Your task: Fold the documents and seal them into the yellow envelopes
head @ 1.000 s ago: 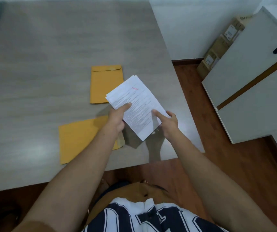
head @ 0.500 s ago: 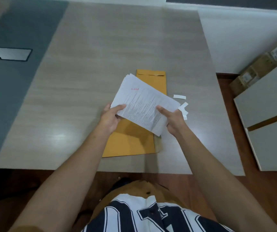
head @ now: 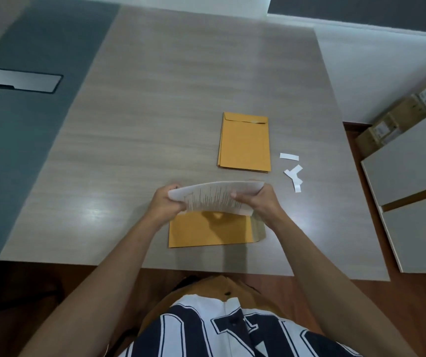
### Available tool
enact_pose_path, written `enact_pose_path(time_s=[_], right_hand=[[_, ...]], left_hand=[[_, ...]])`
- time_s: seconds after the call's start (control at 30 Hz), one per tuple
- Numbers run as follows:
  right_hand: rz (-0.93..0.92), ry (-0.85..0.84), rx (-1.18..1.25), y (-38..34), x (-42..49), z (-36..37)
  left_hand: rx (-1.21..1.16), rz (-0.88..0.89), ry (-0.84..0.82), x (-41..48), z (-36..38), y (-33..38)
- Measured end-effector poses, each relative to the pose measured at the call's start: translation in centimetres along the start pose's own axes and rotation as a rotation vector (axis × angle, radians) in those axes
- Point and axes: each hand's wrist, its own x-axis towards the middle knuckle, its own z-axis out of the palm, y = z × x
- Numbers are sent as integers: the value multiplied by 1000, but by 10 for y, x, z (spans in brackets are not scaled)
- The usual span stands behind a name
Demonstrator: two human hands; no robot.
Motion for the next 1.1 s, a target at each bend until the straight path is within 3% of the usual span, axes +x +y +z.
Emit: enact_pose_path(time_s=[0.2, 0.6, 0.8, 0.87, 1.1], right_hand=[[51, 59, -4, 13, -4, 3], [25, 103, -99, 12, -12, 13], [112, 241, -97, 9, -12, -9], [111, 274, -77, 11, -18, -26], [156, 492, -252, 28, -51, -110]], left_hand=[[-93, -138, 74, 3, 7, -8], [-99, -172, 134, -7, 23, -16], [-116, -105, 130, -6, 37, -1], [-48, -66, 140, -4, 49, 5], [573, 48, 108, -11, 117, 15]])
